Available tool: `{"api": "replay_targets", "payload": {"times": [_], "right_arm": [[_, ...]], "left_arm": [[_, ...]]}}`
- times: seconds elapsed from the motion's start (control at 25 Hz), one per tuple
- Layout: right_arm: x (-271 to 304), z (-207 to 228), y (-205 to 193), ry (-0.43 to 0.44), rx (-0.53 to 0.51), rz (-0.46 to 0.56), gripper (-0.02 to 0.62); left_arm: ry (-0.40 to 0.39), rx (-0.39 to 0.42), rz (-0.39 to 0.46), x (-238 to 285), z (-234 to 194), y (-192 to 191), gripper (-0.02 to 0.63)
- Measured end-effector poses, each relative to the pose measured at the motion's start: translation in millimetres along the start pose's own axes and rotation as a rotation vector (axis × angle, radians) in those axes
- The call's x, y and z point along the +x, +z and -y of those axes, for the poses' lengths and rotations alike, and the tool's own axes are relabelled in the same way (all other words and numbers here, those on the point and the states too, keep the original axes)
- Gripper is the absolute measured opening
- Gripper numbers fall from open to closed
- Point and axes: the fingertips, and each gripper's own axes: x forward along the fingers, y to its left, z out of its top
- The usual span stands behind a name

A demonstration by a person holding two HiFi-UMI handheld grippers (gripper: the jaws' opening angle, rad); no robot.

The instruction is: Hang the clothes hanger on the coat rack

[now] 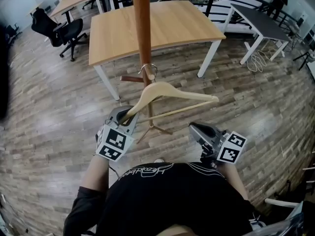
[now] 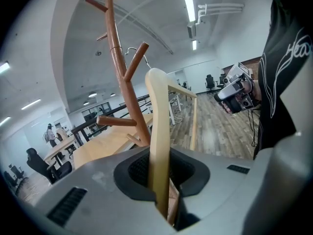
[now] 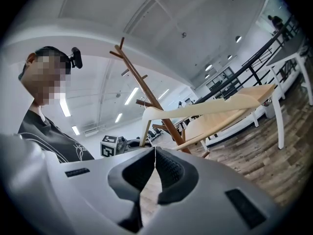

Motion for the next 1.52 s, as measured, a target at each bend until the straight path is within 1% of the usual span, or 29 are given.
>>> {"api": "replay_targets", "payload": {"times": [0.24, 0.48, 0.6, 0.76, 1.0, 1.24, 1.52], "right_arm": [[8.7, 13.0, -5.9, -0.017, 0.02, -0.009, 0.04], [19.9, 26.0, -6.2, -0.033, 0.039, -0.026, 0.04], [26.4, 31.8, -12.5, -0.037, 0.054, -0.049, 0.04], [31.8, 37.9, -17.2, -0.038, 0.07, -0.065, 0.04], [41.0, 43.7, -15.2, -0.034, 0.085, -0.078, 0.04], [45.9, 48.5, -12.4, -0.03, 0.094, -0.09, 0.04], [49.9, 55.3, -12.1, -0.031, 0.097, -0.104, 0.04]], "left_arm": [[-0.001, 0.004, -0.002, 11.8, -9.1, -12.5, 0.044], [-0.026, 0.013, -0.002, 24.5, -17.9, -19.5, 0.044], [-0.043, 0.008, 0.004, 31.0, -18.8, -25.9, 0.044], [-0.047, 0.028, 0.004, 37.2, -21.3, -33.1, 0.044], [-0.064, 0.048, 0.032, 43.9, -29.1, -33.1, 0.046], [-0.057, 0.075, 0.028, 49.2, -41.6, -37.2, 0.046], [-0.067, 0.069, 0.064, 46.6, -50.5, -35.4, 0.046]]}}
